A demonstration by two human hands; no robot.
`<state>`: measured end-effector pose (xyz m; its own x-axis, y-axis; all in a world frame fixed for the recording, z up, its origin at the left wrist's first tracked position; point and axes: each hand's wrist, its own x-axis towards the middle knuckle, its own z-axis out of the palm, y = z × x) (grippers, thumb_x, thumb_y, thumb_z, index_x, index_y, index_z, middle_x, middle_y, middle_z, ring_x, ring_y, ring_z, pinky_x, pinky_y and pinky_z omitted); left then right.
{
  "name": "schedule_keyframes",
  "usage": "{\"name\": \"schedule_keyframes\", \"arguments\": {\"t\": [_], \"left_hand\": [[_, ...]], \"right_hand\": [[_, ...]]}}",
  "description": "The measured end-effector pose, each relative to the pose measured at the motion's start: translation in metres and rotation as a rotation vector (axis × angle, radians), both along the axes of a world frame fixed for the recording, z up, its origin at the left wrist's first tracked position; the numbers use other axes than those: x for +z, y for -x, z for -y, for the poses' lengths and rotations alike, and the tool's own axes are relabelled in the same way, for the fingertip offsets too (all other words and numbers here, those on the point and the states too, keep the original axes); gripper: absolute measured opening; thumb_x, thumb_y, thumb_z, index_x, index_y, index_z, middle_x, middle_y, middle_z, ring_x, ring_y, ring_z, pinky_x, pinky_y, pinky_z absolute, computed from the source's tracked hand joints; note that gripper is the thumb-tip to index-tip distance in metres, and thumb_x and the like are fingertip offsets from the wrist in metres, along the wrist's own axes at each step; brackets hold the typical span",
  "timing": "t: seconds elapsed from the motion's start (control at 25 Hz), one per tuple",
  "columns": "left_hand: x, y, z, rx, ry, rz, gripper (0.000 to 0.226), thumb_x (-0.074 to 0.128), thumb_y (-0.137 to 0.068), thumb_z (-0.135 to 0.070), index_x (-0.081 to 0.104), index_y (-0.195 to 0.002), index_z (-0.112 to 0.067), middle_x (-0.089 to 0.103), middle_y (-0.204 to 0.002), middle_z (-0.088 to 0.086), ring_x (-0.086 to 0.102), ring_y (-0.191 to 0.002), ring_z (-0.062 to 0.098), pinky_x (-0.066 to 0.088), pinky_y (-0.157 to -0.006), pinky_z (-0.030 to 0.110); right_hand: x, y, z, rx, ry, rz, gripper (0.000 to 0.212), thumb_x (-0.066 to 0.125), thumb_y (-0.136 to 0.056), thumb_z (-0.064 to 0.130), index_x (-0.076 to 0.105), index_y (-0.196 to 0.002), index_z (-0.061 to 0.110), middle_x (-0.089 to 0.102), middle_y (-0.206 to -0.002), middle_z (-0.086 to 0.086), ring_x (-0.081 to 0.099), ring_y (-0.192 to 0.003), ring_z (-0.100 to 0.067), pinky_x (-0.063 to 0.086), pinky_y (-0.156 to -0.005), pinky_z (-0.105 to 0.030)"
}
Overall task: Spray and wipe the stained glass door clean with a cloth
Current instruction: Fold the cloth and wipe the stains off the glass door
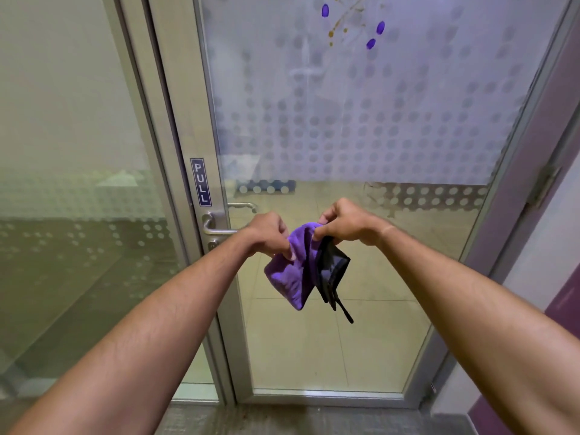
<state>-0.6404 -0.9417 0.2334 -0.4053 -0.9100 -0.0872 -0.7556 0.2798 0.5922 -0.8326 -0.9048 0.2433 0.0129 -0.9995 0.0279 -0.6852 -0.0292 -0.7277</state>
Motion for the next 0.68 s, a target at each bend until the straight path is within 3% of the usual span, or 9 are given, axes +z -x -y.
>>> {"name": "schedule_keyframes", "arguments": {"t": [0.12, 0.24, 0.36, 0.44, 0.56, 0.68], "left_hand": [[0.010, -0.001, 0.005, -0.003, 0.000, 0.025, 0.029, 0.090, -0.058, -0.013, 0.061, -0.053, -0.014, 0.051, -0.049, -0.005, 0.044, -0.049, 0.012, 0.037, -0.047, 0.020], [0.016, 0.003, 0.007, -0.031, -0.106, -0.004, 0.037, 0.089, -0.062, -0.008, 0.056, -0.050, -0.017, 0.049, -0.049, -0.003, 0.044, -0.046, 0.011, 0.037, -0.043, 0.020], [0.014, 0.007, 0.005, -0.067, -0.182, -0.037, 0.030, 0.088, -0.066, -0.007, 0.061, -0.054, -0.014, 0.056, -0.048, -0.005, 0.055, -0.047, 0.008, 0.047, -0.047, 0.017], [0.013, 0.011, 0.004, -0.069, -0.200, -0.082, 0.019, 0.088, -0.068, -0.011, 0.070, -0.066, -0.006, 0.063, -0.054, -0.002, 0.062, -0.053, 0.009, 0.053, -0.055, 0.020], [0.017, 0.023, 0.002, -0.049, -0.137, -0.161, 0.037, 0.089, -0.068, -0.021, 0.072, -0.087, 0.006, 0.071, -0.066, 0.003, 0.068, -0.064, 0.012, 0.059, -0.065, 0.024], [0.021, 0.036, -0.005, -0.063, -0.054, -0.188, 0.041, 0.091, -0.063, -0.030, 0.074, -0.082, 0.002, 0.072, -0.065, 0.007, 0.067, -0.060, 0.010, 0.059, -0.064, 0.023]], "right_hand": [[0.011, 0.015, 0.005, 0.066, 0.029, -0.219, 0.006, 0.078, -0.074, 0.008, 0.072, -0.072, 0.007, 0.064, -0.063, -0.001, 0.056, -0.058, -0.011, 0.047, -0.059, -0.023], [0.017, 0.018, 0.008, 0.139, 0.083, -0.420, 0.009, 0.077, -0.076, 0.012, 0.073, -0.075, 0.020, 0.064, -0.062, 0.013, 0.054, -0.058, -0.002, 0.041, -0.054, -0.017], [0.020, 0.021, 0.009, 0.173, 0.080, -0.441, 0.008, 0.077, -0.077, 0.012, 0.076, -0.084, 0.017, 0.066, -0.066, 0.014, 0.055, -0.058, 0.004, 0.040, -0.051, -0.010], [0.022, 0.024, 0.009, 0.187, 0.056, -0.437, 0.009, 0.076, -0.078, 0.013, 0.077, -0.086, 0.016, 0.069, -0.070, 0.012, 0.057, -0.060, 0.002, 0.042, -0.054, -0.012], [0.027, 0.024, 0.006, 0.221, 0.037, -0.423, 0.009, 0.075, -0.080, 0.016, 0.077, -0.088, 0.020, 0.068, -0.069, 0.016, 0.057, -0.059, 0.004, 0.042, -0.054, -0.013], [0.029, 0.023, 0.004, 0.245, 0.020, -0.410, 0.007, 0.074, -0.081, 0.020, 0.076, -0.085, 0.026, 0.067, -0.067, 0.017, 0.057, -0.059, 0.004, 0.040, -0.054, -0.013]]}}
